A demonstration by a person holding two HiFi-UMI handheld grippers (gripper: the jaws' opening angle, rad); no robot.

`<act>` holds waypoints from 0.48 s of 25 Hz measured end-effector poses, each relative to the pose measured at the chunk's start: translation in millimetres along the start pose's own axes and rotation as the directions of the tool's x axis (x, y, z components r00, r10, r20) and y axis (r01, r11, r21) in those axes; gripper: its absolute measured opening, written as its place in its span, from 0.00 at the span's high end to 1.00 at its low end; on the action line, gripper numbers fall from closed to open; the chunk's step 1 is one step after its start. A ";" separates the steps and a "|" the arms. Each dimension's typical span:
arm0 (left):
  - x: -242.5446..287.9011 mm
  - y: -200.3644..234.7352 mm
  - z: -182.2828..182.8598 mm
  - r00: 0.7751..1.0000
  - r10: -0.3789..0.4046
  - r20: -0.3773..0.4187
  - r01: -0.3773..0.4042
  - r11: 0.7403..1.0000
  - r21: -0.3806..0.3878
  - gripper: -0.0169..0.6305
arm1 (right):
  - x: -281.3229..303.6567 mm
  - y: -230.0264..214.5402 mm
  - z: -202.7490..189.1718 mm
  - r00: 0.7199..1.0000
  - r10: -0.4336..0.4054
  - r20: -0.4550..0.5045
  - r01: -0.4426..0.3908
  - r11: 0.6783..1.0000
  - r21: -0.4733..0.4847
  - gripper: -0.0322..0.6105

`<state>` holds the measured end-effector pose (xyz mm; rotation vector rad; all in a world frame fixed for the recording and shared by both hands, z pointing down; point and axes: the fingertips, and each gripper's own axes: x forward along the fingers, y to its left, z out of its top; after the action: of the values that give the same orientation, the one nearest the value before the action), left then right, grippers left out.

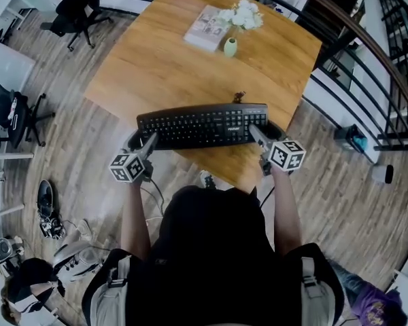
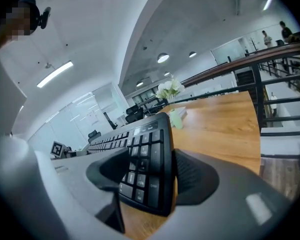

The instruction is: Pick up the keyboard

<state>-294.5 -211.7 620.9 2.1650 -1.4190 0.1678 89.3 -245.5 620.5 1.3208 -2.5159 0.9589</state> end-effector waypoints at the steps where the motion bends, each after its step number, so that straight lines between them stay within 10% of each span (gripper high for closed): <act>1: -2.9 -1.8 6.1 1.000 -0.001 0.015 0.001 1.000 0.005 0.50 | -2.1 2.8 4.1 1.000 0.005 0.009 -0.004 1.000 -0.004 0.52; 12: -29.1 -19.1 40.5 0.992 -0.020 0.124 0.019 1.000 0.012 0.52 | -20.9 20.3 23.3 0.999 0.043 0.032 -0.041 0.997 -0.062 0.52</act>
<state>-297.9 -202.6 568.3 2.2309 -1.4672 0.0345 89.8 -236.7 584.3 1.2822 -2.5851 0.8674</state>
